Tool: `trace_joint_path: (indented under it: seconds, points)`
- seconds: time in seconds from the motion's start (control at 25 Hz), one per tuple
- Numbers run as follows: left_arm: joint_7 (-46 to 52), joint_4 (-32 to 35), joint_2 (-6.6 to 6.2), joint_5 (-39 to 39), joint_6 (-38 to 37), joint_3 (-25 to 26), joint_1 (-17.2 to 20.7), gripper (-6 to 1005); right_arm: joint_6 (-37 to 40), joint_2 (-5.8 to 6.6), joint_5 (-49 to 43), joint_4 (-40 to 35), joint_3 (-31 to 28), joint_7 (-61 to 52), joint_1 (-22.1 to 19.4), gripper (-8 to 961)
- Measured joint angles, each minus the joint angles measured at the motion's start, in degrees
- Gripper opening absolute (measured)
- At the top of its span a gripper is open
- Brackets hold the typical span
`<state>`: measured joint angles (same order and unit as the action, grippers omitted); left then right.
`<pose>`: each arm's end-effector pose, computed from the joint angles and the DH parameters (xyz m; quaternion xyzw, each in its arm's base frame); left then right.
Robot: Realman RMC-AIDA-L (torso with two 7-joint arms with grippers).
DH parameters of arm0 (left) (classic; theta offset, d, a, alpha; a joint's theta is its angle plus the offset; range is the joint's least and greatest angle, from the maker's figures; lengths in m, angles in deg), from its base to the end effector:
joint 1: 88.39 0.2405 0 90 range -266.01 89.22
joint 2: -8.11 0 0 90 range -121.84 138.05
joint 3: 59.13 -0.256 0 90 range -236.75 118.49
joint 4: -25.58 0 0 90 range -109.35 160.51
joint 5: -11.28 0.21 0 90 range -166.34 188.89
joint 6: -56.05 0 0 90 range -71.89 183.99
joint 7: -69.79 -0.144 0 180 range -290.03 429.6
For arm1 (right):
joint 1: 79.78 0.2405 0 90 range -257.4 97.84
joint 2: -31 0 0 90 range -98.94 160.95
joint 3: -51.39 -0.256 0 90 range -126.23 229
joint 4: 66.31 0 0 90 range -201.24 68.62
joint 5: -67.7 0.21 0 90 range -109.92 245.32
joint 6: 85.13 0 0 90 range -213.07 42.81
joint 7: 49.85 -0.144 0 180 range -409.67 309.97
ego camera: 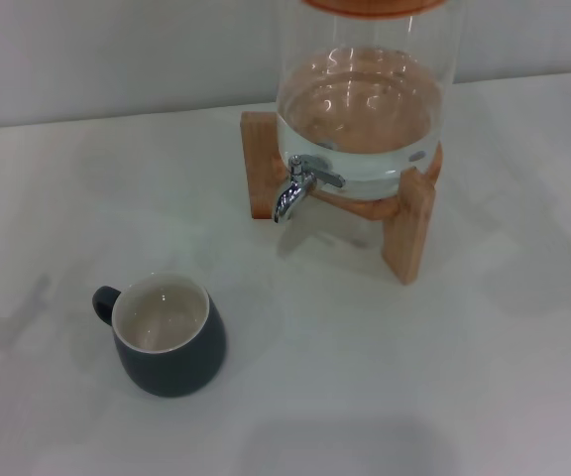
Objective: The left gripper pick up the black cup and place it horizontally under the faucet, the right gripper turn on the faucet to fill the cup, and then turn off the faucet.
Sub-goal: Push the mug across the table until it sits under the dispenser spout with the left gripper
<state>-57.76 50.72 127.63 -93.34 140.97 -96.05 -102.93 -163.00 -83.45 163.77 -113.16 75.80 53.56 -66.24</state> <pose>-0.3343 0.2804 0.0387 -0.7748 -0.2296 -0.4048 0.4278 0.3593 0.2965 0.1721 -0.7317 0.2622 0.3555 0.5191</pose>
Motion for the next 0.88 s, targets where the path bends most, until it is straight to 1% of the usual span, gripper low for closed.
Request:
trace_joint_path:
  seconds: [0.24,0.56,0.72,0.88]
  points:
    - [-5.5,-5.2,0.04,-0.9,2.7,0.2,2.1,888,0.1,0.37,0.0,0.1,-0.5,-0.1,0.7,806]
    - [-11.4,-12.7,0.1,-1.1,3.4,0.2,2.2,887,0.1,0.46,0.0,0.2,-0.6,-0.1,1.2,807]
    - [-13.0,-14.6,0.02,-1.1,2.4,0.3,2.1,887,0.1,0.47,0.0,0.2,-0.6,-0.3,1.2,807]
    - [-13.1,-14.8,-0.04,-1.1,0.6,0.2,1.9,887,0.1,0.47,0.0,0.2,-0.6,-0.4,1.2,807]
